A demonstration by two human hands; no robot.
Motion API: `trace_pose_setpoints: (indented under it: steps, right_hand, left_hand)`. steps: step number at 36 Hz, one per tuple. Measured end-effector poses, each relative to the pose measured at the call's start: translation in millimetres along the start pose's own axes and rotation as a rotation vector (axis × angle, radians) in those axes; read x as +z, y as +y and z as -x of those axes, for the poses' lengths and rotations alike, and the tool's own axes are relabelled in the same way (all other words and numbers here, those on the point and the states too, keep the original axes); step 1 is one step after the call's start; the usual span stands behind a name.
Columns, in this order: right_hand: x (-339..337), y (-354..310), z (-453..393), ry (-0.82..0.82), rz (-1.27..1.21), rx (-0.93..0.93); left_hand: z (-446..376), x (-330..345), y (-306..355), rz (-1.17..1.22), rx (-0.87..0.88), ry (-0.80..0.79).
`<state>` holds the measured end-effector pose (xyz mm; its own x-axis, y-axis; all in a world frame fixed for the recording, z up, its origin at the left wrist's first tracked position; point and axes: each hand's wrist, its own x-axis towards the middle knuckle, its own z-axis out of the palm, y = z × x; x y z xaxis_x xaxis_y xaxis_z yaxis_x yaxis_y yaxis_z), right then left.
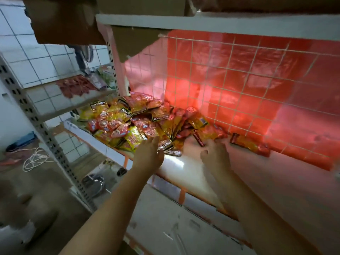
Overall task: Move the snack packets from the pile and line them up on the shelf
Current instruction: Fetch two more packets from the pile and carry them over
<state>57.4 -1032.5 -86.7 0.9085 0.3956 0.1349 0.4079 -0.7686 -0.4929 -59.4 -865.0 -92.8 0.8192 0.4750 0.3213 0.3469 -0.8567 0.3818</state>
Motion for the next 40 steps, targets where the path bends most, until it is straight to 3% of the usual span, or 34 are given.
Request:
trace_pose_setpoints:
  steps: [6,9,15,19,25,31,40]
  right_hand:
    - [27,-11,-57,0.213,-0.116,0.207]
    - [32,-12,-76,0.197,-0.167,0.427]
    - [38,-7,-80,0.284,-0.204,0.477]
    - [43,0,-76,0.311,-0.184,0.5]
    - [41,-19,-31,0.312,-0.39,0.462]
    - [36,-33,12,0.257,-0.466,0.449]
    - [6,-40,84,0.257,-0.725,0.43]
  left_hand:
    - [-51,5,-38,-0.046,-0.097,0.01]
    - [-62,5,-37,-0.108,-0.122,0.013]
    - [-74,6,-36,-0.14,-0.089,-0.102]
    - [-76,4,-38,0.027,-0.042,-0.153]
    - [-66,3,-42,0.421,-0.02,-0.176]
    - [-49,1,-45,0.834,-0.167,-0.182]
    - [-11,-2,-15,1.297,-0.185,-0.231]
